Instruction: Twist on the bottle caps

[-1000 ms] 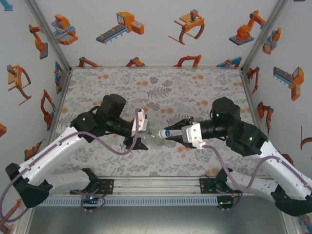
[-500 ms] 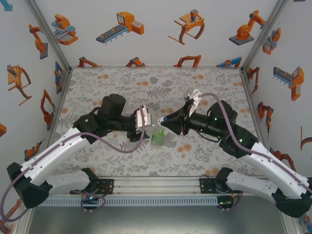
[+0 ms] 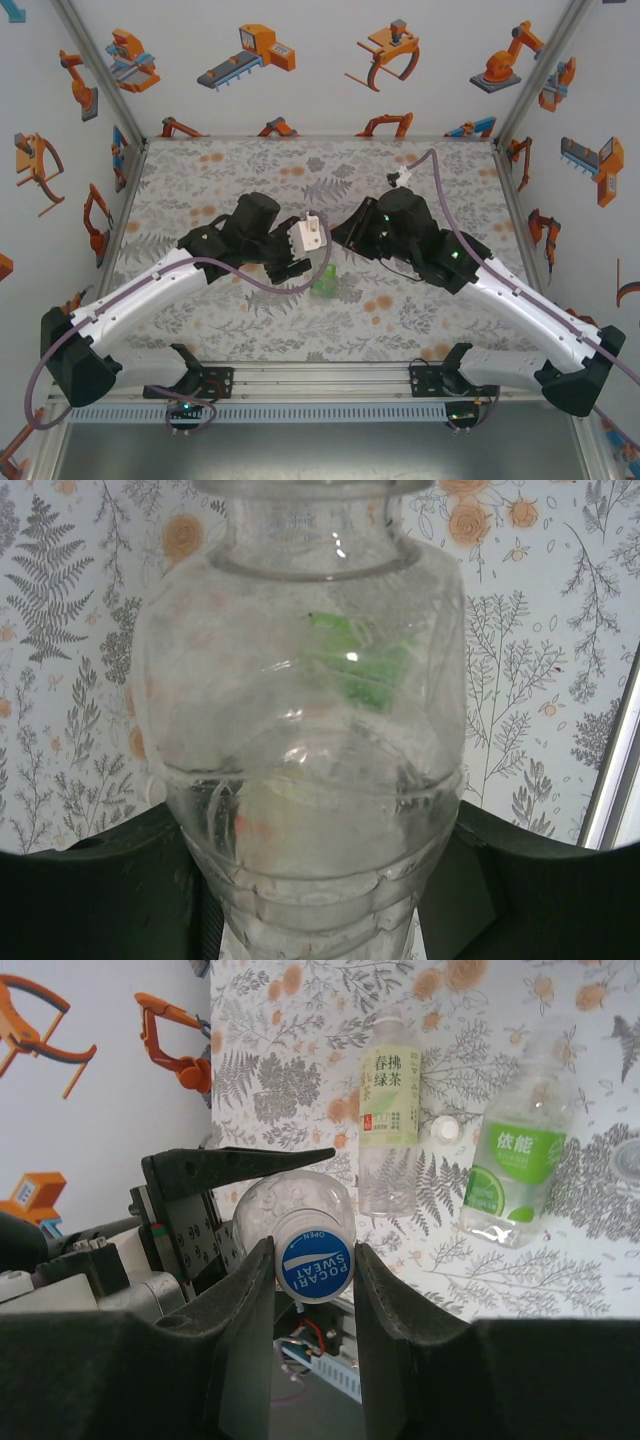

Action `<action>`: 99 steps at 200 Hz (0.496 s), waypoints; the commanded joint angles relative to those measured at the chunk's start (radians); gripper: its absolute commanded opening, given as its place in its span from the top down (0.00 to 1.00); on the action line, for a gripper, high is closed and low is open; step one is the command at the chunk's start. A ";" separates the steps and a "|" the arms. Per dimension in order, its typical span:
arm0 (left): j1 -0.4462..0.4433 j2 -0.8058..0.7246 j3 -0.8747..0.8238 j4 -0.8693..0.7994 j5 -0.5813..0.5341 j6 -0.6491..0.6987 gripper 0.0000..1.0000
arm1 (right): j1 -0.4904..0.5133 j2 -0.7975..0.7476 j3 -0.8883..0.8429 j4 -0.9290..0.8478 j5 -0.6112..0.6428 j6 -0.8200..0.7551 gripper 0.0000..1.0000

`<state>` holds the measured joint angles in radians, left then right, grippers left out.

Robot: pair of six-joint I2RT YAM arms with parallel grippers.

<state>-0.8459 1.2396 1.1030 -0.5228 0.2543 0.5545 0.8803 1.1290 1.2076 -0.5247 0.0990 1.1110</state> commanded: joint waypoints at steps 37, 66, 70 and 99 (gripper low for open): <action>-0.028 -0.056 0.042 0.184 0.092 0.011 1.00 | 0.023 -0.003 0.064 -0.057 -0.058 -0.125 0.52; -0.029 -0.082 0.018 0.181 0.116 0.009 1.00 | 0.024 -0.016 0.151 -0.088 -0.075 -0.327 0.37; -0.029 -0.086 0.017 0.181 0.119 0.009 1.00 | 0.023 -0.018 0.162 -0.094 -0.074 -0.362 0.37; -0.028 -0.101 0.017 0.141 0.145 0.020 1.00 | 0.023 -0.079 0.186 -0.070 -0.096 -0.621 0.38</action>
<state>-0.8703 1.1641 1.1034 -0.3916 0.3393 0.5556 0.8970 1.1095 1.3582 -0.5926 0.0395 0.7769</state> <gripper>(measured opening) 0.579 0.625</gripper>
